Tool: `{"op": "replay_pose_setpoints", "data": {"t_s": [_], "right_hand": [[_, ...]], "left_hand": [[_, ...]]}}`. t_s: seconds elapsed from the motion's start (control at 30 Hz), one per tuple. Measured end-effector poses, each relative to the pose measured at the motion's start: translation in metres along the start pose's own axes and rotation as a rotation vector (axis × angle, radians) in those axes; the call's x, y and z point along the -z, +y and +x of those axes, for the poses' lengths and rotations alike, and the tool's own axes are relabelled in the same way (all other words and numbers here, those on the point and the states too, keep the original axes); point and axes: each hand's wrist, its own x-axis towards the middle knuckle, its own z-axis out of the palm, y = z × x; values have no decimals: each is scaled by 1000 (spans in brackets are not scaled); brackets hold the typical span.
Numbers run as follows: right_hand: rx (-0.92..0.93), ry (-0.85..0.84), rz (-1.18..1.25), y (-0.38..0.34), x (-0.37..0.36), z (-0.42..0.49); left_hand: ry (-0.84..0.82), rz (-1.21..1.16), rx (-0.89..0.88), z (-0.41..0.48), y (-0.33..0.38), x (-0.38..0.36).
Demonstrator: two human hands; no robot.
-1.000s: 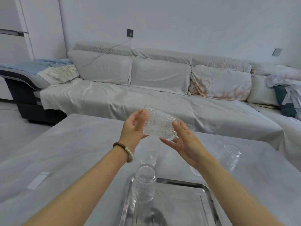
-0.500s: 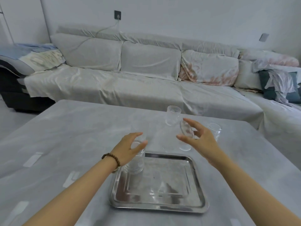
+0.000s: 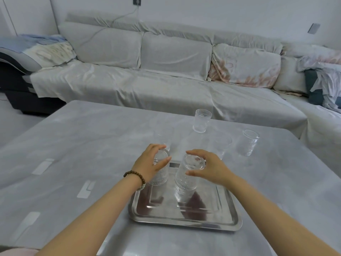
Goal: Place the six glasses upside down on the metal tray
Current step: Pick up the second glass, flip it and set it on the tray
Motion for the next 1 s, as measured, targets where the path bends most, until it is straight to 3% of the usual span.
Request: {"op": "replay_pose_setpoints", "data": {"t_s": [0.2,0.5,1.0], "right_hand": [[-6,-3,64,-3,-9,3],[-158,56,571,-4,-44,-9],[-142,38,590,-7,-46,-2]], "left_hand": [[8,-38,7,-1,-3,-1],[55,-303,180,-2,-8,-8],[34,-320,179,-2,-6,-7]]}}
